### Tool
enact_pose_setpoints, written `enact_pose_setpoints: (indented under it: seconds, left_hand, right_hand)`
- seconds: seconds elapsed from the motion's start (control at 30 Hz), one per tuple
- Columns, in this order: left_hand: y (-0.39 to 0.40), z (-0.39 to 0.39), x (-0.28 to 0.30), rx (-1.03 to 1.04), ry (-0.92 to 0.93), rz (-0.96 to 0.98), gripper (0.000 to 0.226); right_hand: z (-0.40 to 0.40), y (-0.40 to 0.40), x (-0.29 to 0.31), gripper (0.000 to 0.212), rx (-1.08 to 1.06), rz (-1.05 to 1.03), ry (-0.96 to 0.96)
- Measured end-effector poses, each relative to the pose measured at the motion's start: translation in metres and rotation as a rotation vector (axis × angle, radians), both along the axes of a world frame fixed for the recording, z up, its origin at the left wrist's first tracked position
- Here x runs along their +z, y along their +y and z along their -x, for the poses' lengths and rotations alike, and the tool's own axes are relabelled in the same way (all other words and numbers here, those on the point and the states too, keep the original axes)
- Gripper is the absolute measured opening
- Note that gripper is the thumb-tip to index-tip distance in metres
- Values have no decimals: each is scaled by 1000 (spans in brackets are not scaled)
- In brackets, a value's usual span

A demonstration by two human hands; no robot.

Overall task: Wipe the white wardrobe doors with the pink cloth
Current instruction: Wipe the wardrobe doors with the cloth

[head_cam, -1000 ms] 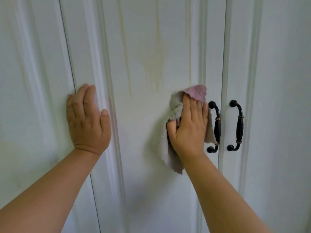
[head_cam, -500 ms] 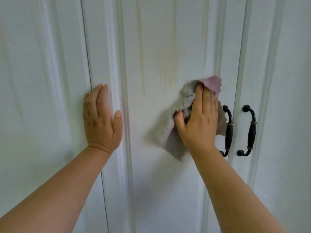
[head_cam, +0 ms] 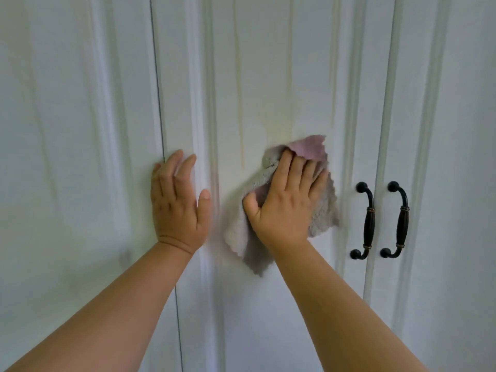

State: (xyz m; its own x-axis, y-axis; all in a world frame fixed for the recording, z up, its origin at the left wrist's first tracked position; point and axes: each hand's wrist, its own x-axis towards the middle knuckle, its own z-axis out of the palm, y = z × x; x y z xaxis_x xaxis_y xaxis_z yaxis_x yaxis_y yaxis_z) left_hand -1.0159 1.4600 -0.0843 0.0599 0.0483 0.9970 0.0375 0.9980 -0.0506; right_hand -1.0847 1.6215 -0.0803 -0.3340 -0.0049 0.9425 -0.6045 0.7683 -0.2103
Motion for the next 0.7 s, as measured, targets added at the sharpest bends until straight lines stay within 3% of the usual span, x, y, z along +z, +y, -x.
enact_pose_setpoints:
  seconds: [0.13, 0.33, 0.43, 0.53, 0.63, 0.7]
  left_hand:
    - [-2, -5, -1, -62, -17, -74, 51]
    - [-6, -10, 36, 18, 54, -85, 47]
    - [-19, -11, 61, 79, 80, -100, 47]
    - [-23, -7, 61, 178, 23, -57, 48]
    - [-23, -6, 60, 187, 1, -58, 49]
    - [-23, -7, 61, 180, 7, -65, 49]
  right_hand:
    - [-15, -27, -33, 104, 23, -215, 79]
    - [-7, -33, 64, 95, 38, -53, 122]
    - [7, -22, 96, 74, 81, 23, 158]
    - [7, -4, 93, 34, 411, 174, 266]
    - [-26, 26, 87, 24, 619, 348, 130]
    - [-46, 44, 86, 29, 520, 209, -87]
